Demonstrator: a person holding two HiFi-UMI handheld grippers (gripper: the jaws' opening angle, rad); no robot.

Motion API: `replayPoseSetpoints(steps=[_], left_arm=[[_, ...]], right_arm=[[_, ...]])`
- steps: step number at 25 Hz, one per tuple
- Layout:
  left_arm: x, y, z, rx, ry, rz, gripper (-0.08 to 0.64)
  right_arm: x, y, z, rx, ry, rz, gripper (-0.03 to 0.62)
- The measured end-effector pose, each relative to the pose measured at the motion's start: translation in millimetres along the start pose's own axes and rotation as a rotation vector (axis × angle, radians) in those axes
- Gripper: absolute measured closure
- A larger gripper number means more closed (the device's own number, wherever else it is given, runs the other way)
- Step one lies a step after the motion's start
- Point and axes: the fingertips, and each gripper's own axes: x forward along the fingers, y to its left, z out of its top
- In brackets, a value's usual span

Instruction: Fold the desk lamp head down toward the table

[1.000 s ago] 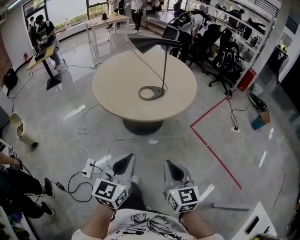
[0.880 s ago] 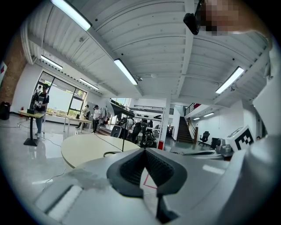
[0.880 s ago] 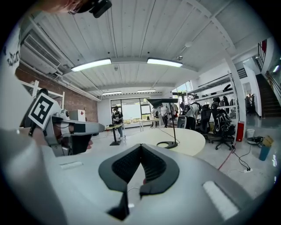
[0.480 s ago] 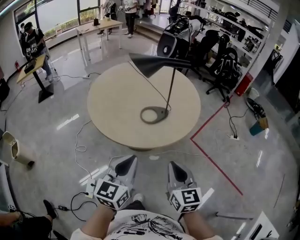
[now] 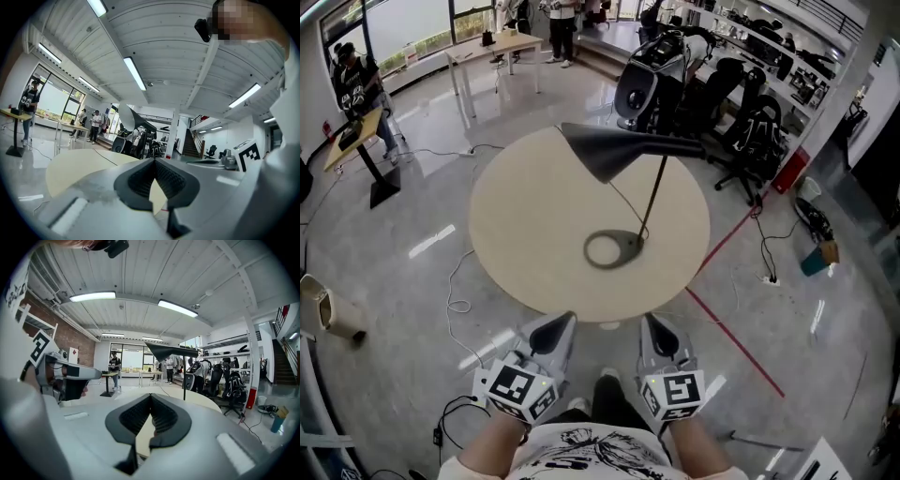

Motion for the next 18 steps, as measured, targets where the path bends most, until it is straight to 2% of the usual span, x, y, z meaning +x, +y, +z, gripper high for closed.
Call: replayPoseSetpoints(steps=[4, 11, 18], left_arm=[[22.5, 21.9, 11.2, 0.016, -0.010, 0.037, 0.554], [62.2, 55.3, 55.4, 0.056, -0.077, 0.129, 0.554], [91.3, 70.1, 107.3, 0.129, -0.170, 0.195, 0.554]], right_arm=[[35.1, -2.8, 8.6, -0.019, -0.016, 0.051, 0.584], [94.5, -16.2, 40.1, -0.049, -0.045, 0.160, 0.584], [138.6, -37.3, 71.6, -0.007, -0.062, 0.220, 0.584]])
